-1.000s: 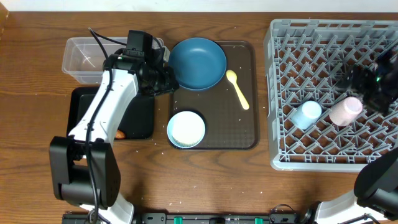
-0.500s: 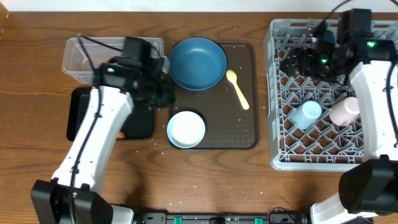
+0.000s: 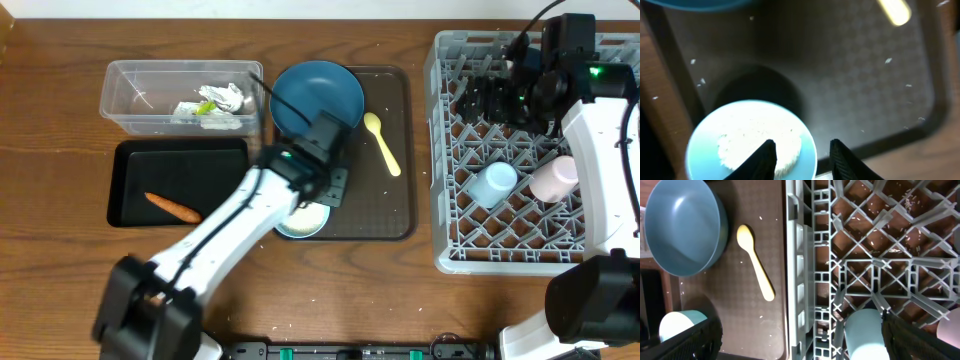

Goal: Sort waste into correct bins and load items into the dishwasher rack
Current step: 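Move the left gripper to the light-blue rice bowl and grasp its rim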

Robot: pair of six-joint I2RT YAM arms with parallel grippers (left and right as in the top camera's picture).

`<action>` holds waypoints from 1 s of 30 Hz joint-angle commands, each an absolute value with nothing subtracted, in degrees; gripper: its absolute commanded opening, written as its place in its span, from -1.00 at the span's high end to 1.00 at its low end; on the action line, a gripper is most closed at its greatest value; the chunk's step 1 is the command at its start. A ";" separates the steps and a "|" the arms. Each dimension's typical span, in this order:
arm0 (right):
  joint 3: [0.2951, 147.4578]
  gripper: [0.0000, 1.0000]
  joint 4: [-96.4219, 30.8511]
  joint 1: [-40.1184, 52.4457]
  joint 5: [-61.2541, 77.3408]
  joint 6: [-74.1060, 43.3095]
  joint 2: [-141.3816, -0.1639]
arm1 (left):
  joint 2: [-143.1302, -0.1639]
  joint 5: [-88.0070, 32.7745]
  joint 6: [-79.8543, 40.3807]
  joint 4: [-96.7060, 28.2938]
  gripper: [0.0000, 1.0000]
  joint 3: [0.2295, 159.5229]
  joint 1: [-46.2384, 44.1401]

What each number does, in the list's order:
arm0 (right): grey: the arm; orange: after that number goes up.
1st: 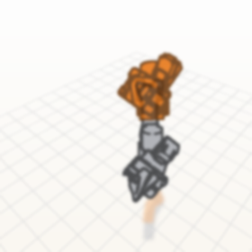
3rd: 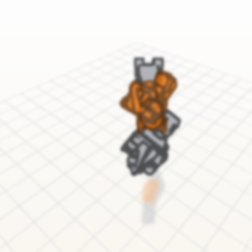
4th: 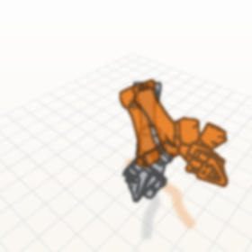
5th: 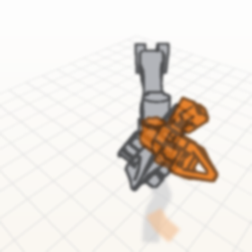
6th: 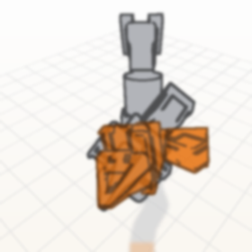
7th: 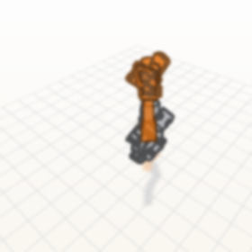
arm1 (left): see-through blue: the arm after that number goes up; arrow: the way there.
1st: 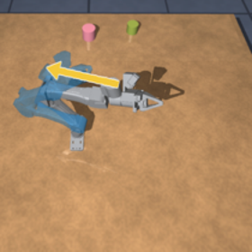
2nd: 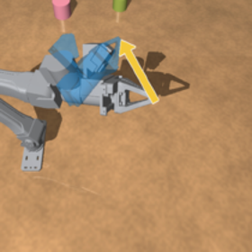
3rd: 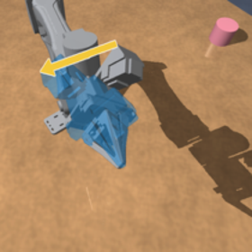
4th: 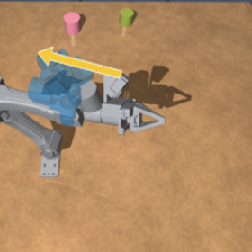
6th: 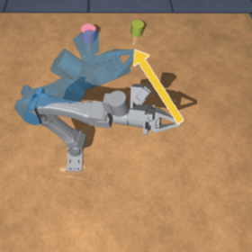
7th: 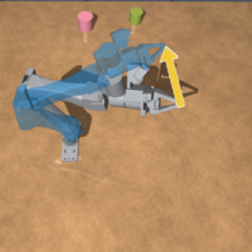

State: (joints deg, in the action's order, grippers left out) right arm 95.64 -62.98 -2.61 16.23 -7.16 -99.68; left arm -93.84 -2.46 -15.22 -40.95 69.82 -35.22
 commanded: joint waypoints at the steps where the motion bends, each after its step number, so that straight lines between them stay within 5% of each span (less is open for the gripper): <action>1: 96.53 -0.98 -63.22 -3.20 15.59 -6.98 -98.15 | -99.11 3.07 -16.56 -39.90 0.22 69.17 -36.97; 13: 96.53 -0.98 -64.34 -3.03 15.00 -6.59 -98.15 | -105.45 3.05 -16.21 -41.01 0.21 69.17 -37.58; 30: 96.53 -0.99 -65.52 -3.03 13.76 -6.57 -98.15 | -107.07 3.07 -16.21 -41.50 0.43 68.55 -37.85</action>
State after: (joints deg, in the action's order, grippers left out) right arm 95.64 -65.23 -2.61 15.11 -7.11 -99.68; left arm -106.13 1.83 -16.29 -40.71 69.56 -37.78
